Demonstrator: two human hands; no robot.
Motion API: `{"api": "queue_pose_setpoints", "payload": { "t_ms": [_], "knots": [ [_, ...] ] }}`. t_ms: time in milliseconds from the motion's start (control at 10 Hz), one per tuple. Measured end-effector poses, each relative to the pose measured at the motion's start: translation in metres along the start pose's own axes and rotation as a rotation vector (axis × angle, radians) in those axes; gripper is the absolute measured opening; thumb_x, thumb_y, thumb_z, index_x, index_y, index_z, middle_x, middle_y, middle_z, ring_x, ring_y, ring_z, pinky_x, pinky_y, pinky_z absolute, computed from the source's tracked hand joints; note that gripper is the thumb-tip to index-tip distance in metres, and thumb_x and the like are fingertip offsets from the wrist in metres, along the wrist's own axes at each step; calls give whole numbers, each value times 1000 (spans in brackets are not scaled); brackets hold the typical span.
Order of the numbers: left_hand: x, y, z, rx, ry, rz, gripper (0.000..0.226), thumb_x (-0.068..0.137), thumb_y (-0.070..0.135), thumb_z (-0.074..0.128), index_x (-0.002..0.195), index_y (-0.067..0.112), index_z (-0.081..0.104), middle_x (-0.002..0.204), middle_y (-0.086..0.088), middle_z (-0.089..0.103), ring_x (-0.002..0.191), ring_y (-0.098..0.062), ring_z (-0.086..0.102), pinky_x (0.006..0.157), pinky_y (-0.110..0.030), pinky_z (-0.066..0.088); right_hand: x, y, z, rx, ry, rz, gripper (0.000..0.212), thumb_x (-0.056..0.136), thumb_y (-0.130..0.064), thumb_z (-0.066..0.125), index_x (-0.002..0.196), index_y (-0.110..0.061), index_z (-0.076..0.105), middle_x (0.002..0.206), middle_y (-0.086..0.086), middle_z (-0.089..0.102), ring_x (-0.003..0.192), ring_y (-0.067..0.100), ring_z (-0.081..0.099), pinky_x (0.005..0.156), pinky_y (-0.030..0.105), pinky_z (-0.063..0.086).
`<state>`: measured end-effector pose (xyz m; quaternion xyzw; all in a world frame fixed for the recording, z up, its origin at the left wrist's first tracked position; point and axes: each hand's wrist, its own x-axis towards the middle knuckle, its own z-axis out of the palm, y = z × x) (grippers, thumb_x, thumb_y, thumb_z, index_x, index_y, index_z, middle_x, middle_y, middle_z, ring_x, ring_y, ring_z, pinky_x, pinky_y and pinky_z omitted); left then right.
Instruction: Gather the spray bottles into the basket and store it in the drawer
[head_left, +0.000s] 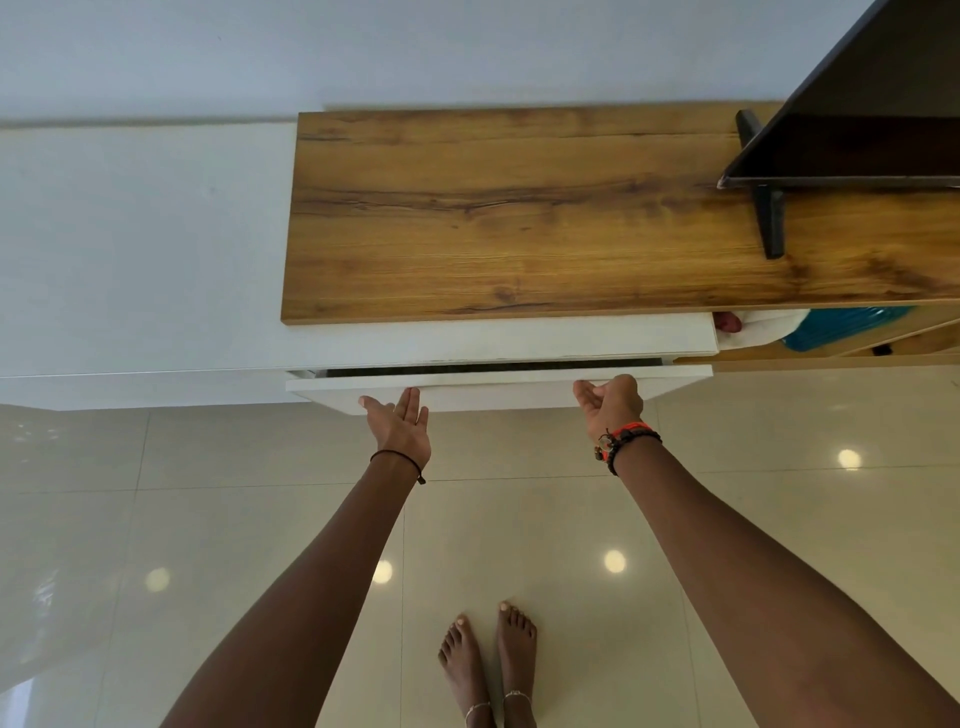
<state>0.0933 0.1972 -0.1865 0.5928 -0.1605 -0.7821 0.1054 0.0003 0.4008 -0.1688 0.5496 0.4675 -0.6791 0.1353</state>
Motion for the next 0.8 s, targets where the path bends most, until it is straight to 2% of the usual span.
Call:
{"api": "queue_pose_setpoints", "payload": {
  "t_ms": [200,500,600,700,800],
  "knots": [
    [11,4,12,15,-51,5,68,101,51,19,153,8,10,149,-8,46,136,-17,48,119,-39,31,10,-3,13,-31,-35,5,62,79,20,23,138,9,39,130,24,57,118,29,61,98,33,52],
    [18,9,10,125,-95,24,65,102,50,18,153,10,12,151,-6,44,137,-16,46,119,-40,28,17,-1,14,-71,-95,-25,61,79,18,22,136,10,41,134,20,56,127,27,55,102,30,49],
    [17,14,8,335,-129,57,65,102,50,16,153,10,13,152,-7,42,141,-18,41,121,-40,27,18,-2,15,-187,-95,-37,51,87,10,27,135,5,45,125,15,61,125,26,56,100,28,49],
    [13,16,8,572,-120,134,66,101,51,14,153,10,15,155,-9,37,144,-21,35,121,-42,26,9,-1,12,-359,-92,-117,45,90,5,33,134,5,45,108,13,61,111,26,59,93,30,49],
    [-10,16,2,951,-78,331,68,101,51,16,153,7,15,160,-12,24,149,-27,24,123,-43,19,-15,10,5,-620,-144,-297,55,93,-9,41,146,-4,29,113,12,54,86,20,59,71,28,49]
  ]
}}
